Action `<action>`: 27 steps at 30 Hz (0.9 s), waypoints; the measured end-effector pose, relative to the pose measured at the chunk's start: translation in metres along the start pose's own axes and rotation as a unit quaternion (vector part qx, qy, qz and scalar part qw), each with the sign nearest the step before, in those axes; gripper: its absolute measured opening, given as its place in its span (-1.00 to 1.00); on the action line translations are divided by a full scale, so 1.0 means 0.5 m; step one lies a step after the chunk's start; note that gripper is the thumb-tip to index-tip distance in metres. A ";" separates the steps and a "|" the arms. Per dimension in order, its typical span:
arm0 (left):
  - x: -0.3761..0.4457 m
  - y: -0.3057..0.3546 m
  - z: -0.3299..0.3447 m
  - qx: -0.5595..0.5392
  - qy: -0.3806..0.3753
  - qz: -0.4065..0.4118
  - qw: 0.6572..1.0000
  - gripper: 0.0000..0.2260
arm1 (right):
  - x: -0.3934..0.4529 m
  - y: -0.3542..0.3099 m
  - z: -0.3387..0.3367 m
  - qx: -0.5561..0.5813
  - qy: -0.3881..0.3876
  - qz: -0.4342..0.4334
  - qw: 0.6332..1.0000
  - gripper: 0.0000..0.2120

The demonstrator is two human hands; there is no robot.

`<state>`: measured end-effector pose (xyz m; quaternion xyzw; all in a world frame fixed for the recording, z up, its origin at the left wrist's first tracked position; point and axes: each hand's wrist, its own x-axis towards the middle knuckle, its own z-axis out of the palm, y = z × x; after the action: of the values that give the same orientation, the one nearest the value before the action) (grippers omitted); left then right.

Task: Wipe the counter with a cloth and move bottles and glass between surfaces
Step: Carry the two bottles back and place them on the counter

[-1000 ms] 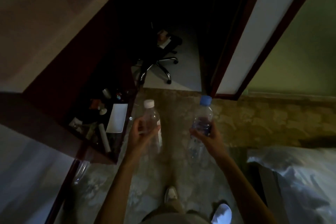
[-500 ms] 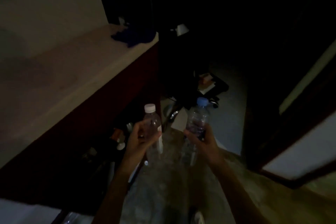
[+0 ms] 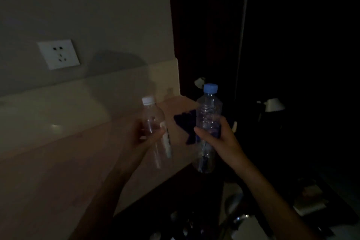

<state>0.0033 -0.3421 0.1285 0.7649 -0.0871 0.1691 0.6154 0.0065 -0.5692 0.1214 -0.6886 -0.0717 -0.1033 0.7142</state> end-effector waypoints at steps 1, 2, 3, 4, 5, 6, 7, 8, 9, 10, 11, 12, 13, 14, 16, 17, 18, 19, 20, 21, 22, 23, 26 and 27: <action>0.051 -0.009 -0.001 0.008 0.007 0.007 1.000 -0.75 | 0.055 -0.004 0.006 0.000 -0.004 -0.009 1.000 -0.61; 0.100 -0.014 -0.003 0.010 0.020 0.008 1.000 -0.73 | 0.108 -0.009 0.013 -0.007 -0.010 -0.019 1.000 -0.61; 0.148 -0.025 -0.004 0.011 0.033 0.007 0.999 -0.71 | 0.159 -0.014 0.020 -0.013 -0.021 -0.029 0.999 -0.60; 0.197 -0.038 -0.006 0.016 0.044 0.003 0.999 -0.70 | 0.211 -0.017 0.027 -0.018 -0.031 -0.035 0.999 -0.59; 0.243 -0.048 -0.004 0.024 0.051 0.001 0.998 -0.69 | 0.265 -0.015 0.035 -0.020 -0.039 -0.042 0.998 -0.58; 0.289 -0.063 -0.002 0.032 0.055 -0.003 0.998 -0.68 | 0.319 -0.010 0.043 -0.024 -0.041 -0.048 0.998 -0.58; 0.331 -0.075 0.002 0.035 0.060 -0.008 0.998 -0.66 | 0.371 -0.003 0.050 -0.033 -0.038 -0.055 0.997 -0.56; 0.366 -0.088 0.008 0.033 0.069 -0.018 0.997 -0.63 | 0.419 0.007 0.057 -0.051 -0.033 -0.061 0.996 -0.55; 0.397 -0.101 0.015 0.032 0.078 -0.028 0.996 -0.60 | 0.465 0.020 0.063 -0.075 -0.029 -0.066 0.995 -0.53; 0.426 -0.115 0.023 0.032 0.087 -0.037 0.995 -0.57 | 0.509 0.033 0.070 -0.096 -0.032 -0.071 0.992 -0.53; 0.451 -0.126 0.033 0.038 0.092 -0.045 0.994 -0.56 | 0.551 0.049 0.074 -0.113 -0.040 -0.073 0.990 -0.51; 0.475 -0.137 0.043 0.046 0.096 -0.053 0.993 -0.58 | 0.590 0.064 0.077 -0.125 -0.050 -0.073 0.988 -0.48; 0.496 -0.148 0.053 0.059 0.101 -0.058 0.991 -0.60 | 0.629 0.083 0.080 -0.128 -0.058 -0.072 0.987 -0.47; 0.514 -0.158 0.063 0.069 0.106 -0.061 0.990 -0.62 | 0.662 0.101 0.082 -0.131 -0.062 -0.069 0.987 -0.47; 0.539 -0.178 0.087 0.088 0.125 -0.054 0.987 -0.64 | 0.713 0.134 0.087 -0.136 -0.066 -0.067 0.986 -0.46; 0.550 -0.186 0.101 0.098 0.134 -0.052 0.985 -0.63 | 0.732 0.145 0.090 -0.137 -0.071 -0.066 0.986 -0.45; 0.557 -0.193 0.114 0.101 0.138 -0.054 0.984 -0.61 | 0.748 0.156 0.092 -0.141 -0.077 -0.066 0.985 -0.42; 0.566 -0.204 0.124 0.104 0.143 -0.059 0.982 -0.60 | 0.762 0.166 0.097 -0.141 -0.082 -0.069 0.984 -0.40; 0.574 -0.214 0.133 0.107 0.149 -0.061 0.981 -0.61 | 0.773 0.176 0.102 -0.137 -0.088 -0.075 0.984 -0.39; 0.576 -0.217 0.143 0.121 0.153 -0.057 0.979 -0.61 | 0.783 0.187 0.107 -0.133 -0.095 -0.078 0.984 -0.38; 0.581 -0.227 0.150 0.143 0.156 -0.048 0.976 -0.60 | 0.788 0.192 0.112 -0.124 -0.101 -0.077 0.984 -0.37; 0.585 -0.231 0.156 0.158 0.154 -0.042 0.974 -0.58 | 0.792 0.196 0.115 -0.116 -0.104 -0.075 0.985 -0.36; 0.594 -0.236 0.175 0.157 0.164 -0.049 0.973 -0.63 | 0.803 0.208 0.111 -0.098 -0.115 -0.079 0.985 -0.37; 0.594 -0.231 0.182 0.156 0.168 -0.039 0.973 -0.63 | 0.804 0.212 0.106 -0.091 -0.114 -0.083 0.986 -0.38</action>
<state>0.3321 -0.3817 0.1148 0.8146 0.0748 0.2831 0.5007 0.4239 -0.5325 0.1194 -0.7499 -0.1995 -0.0889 0.6244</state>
